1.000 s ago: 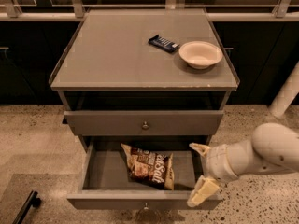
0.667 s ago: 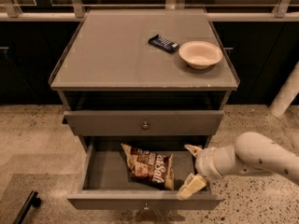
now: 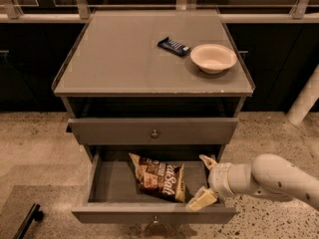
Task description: Pick brown chip bag from middle drawer and place on counter
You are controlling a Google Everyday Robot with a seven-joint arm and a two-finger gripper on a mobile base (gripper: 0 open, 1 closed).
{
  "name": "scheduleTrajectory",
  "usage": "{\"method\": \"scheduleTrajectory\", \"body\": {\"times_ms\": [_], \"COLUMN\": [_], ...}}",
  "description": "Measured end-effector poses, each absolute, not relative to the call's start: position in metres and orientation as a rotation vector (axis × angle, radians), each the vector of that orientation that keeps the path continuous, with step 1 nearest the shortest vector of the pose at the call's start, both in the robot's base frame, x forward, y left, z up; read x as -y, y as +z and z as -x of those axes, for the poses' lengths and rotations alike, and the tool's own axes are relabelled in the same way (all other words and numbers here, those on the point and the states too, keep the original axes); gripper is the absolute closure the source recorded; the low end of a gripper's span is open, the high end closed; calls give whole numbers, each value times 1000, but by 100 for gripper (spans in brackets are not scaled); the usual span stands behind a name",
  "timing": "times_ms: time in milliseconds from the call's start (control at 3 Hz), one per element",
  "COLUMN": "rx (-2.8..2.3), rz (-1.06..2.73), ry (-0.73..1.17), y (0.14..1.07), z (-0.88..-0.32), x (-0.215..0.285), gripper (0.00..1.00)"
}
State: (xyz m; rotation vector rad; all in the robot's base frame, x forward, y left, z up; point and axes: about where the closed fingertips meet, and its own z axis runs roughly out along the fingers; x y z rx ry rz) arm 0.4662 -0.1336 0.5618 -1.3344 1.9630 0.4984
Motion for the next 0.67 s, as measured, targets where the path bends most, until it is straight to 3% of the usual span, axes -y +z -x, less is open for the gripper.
{"method": "scheduleTrajectory", "body": {"times_ms": [667], "rx": [-1916], "rz": [1248], "ry": [532], "y": [517], "z": [-502], "x": [110], "gripper": [0]}}
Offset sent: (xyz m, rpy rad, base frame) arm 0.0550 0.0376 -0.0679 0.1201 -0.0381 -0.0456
